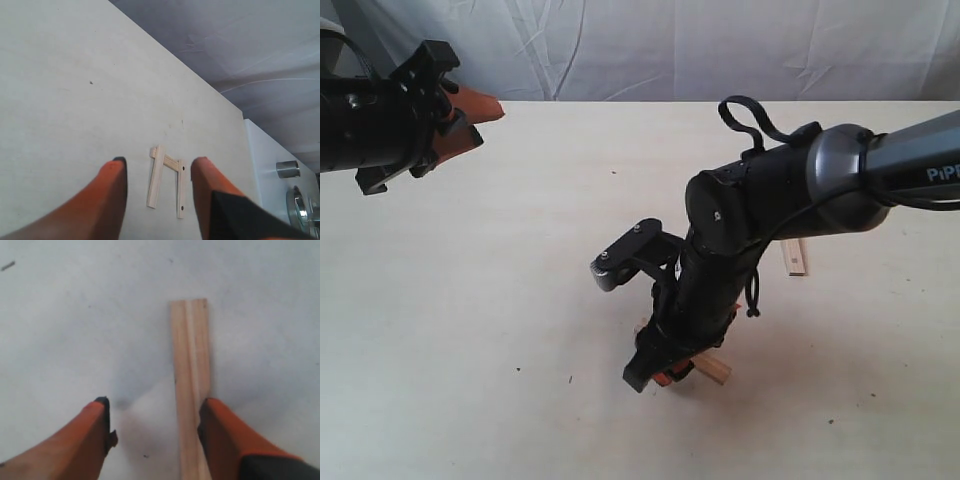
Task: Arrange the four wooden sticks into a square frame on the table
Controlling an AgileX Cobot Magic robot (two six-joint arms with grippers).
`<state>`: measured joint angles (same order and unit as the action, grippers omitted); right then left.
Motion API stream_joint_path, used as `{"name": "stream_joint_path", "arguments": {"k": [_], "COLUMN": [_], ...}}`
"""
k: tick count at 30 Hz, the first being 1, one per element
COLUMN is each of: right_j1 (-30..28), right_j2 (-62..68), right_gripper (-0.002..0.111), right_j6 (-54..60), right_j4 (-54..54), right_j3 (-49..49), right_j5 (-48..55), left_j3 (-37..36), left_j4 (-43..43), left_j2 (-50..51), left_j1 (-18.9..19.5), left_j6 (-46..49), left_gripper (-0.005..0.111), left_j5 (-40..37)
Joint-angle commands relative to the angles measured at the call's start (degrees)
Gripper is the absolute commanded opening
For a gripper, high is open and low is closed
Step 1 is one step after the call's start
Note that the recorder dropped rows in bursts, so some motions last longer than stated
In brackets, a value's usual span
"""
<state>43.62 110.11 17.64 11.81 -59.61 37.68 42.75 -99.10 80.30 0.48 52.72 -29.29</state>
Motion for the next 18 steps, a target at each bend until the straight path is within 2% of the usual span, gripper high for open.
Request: {"name": "stream_joint_path", "arguments": {"k": [1, 18], "right_j1": [-0.18, -0.18], "right_j2": [2.71, -1.76], "right_gripper": [0.054, 0.054], "right_j6": [0.27, -1.37], "right_j4": [-1.82, -1.06], "right_j3": [0.58, 0.47], "right_j5": [-2.01, -2.62], "left_j3": [-0.36, -0.36], "left_j4": [-0.61, -0.62], "left_j2": [-0.07, -0.07], "left_j1": [-0.01, -0.01], "left_j6": [0.41, 0.41], "left_gripper": [0.042, 0.042], "left_j5": [-0.39, -0.25]}}
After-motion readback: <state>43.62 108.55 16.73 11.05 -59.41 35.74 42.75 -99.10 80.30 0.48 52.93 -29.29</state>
